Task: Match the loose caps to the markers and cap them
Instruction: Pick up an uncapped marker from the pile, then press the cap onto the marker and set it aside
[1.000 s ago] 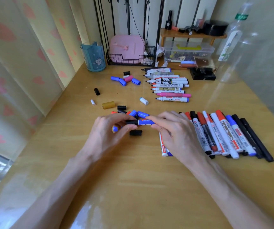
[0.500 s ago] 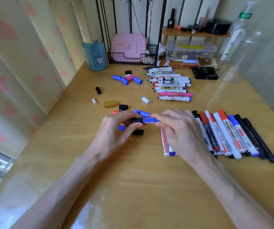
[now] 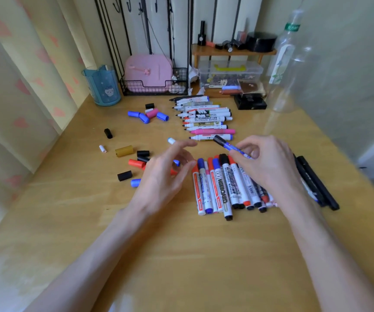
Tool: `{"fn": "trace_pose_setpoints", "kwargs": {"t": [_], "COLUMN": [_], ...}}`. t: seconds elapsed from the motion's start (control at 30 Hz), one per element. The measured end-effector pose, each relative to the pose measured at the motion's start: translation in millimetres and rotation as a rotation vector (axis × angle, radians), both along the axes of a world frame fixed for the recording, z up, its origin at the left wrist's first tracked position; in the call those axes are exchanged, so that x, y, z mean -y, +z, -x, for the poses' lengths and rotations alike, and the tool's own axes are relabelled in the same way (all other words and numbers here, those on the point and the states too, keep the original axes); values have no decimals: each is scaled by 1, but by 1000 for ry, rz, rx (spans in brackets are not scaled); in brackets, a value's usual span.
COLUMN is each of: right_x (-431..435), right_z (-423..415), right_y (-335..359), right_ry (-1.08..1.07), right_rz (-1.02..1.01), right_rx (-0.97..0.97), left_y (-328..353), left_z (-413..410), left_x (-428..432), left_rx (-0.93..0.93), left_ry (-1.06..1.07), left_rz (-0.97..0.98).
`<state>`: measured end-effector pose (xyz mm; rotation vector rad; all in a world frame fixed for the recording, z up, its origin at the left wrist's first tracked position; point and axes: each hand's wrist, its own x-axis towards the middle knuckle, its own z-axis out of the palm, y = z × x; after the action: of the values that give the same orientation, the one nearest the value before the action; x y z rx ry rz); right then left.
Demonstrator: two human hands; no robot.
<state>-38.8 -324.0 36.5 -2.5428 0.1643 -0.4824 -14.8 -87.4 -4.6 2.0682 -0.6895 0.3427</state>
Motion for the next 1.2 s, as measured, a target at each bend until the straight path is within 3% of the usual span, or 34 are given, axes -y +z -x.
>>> {"fn": "trace_pose_setpoints", "kwargs": {"t": [0.1, 0.27, 0.73, 1.0, 1.2], "right_x": [3, -8, -13, -26, -31], "right_z": [0, 5, 2, -8, -42], "right_y": [-1, -6, -11, -20, -19], "right_ry": [-44, -16, 1, 188, 224], "right_rz": [17, 141, 143, 80, 156], "right_rx": [-149, -208, -143, 70, -7], "left_y": [-6, -15, -20, -14, -8], "left_z": [1, 3, 4, 0, -10], "left_x": [9, 15, 10, -10, -45], "left_rx": [4, 24, 21, 29, 34], "left_ry": [-16, -46, -56, -12, 91], "left_rz": [-37, -118, -172, -164, -140]}}
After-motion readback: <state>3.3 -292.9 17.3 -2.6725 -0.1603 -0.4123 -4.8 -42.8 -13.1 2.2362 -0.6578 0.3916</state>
